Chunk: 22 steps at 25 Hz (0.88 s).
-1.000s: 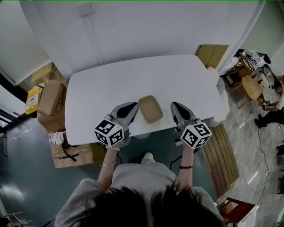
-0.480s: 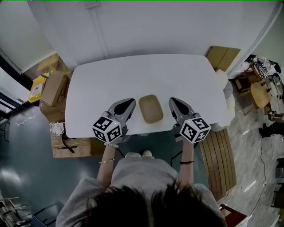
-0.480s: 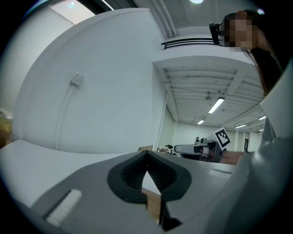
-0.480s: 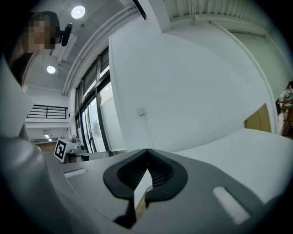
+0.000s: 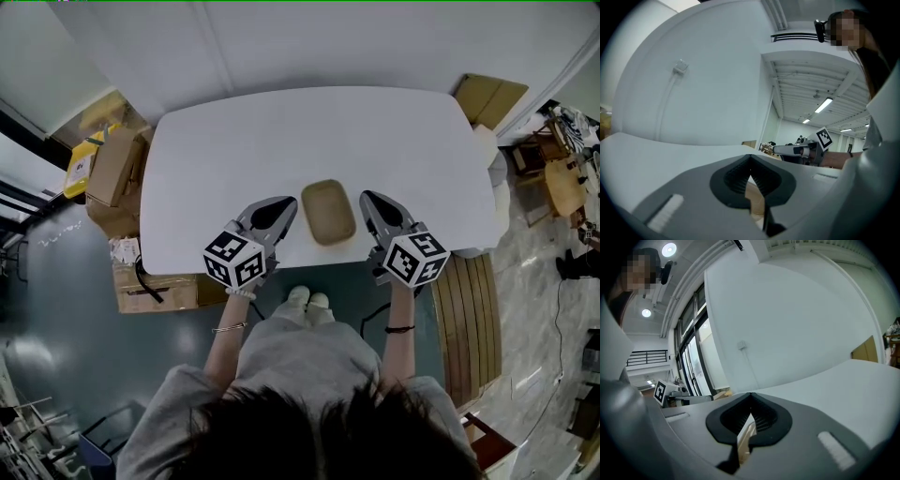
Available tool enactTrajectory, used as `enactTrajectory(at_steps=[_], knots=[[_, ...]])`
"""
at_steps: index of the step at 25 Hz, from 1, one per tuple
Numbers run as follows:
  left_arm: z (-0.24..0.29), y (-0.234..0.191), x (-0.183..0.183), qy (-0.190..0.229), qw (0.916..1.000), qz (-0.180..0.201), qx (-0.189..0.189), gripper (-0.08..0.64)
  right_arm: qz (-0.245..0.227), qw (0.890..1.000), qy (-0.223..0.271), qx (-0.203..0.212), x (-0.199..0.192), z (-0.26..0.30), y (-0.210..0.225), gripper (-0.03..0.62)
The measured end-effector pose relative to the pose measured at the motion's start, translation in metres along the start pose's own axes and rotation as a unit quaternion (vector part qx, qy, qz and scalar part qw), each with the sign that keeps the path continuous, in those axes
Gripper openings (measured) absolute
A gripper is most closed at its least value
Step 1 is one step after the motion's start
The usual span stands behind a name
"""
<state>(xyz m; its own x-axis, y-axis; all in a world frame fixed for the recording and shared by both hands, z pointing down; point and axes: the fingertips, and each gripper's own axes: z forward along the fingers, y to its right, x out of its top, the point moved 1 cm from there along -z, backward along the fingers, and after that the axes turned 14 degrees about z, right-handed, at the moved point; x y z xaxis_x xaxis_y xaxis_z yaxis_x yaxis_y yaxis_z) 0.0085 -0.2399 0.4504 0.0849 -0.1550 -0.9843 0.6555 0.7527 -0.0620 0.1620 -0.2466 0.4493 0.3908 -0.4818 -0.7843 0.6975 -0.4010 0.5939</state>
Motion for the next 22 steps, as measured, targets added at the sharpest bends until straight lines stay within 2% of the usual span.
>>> enactTrajectory(at_steps=[11,22], knots=[[0.019,-0.008,-0.045,-0.050,0.9981,-0.029,-0.022,-0.009,0.018,0.998,-0.051,-0.027,-0.029,0.024,0.033,0.012],[0.029,-0.010,-0.075,-0.079,0.9949,-0.045,-0.043,-0.009,0.022,0.995,-0.081,-0.054,-0.053,0.041,0.054,0.013]])
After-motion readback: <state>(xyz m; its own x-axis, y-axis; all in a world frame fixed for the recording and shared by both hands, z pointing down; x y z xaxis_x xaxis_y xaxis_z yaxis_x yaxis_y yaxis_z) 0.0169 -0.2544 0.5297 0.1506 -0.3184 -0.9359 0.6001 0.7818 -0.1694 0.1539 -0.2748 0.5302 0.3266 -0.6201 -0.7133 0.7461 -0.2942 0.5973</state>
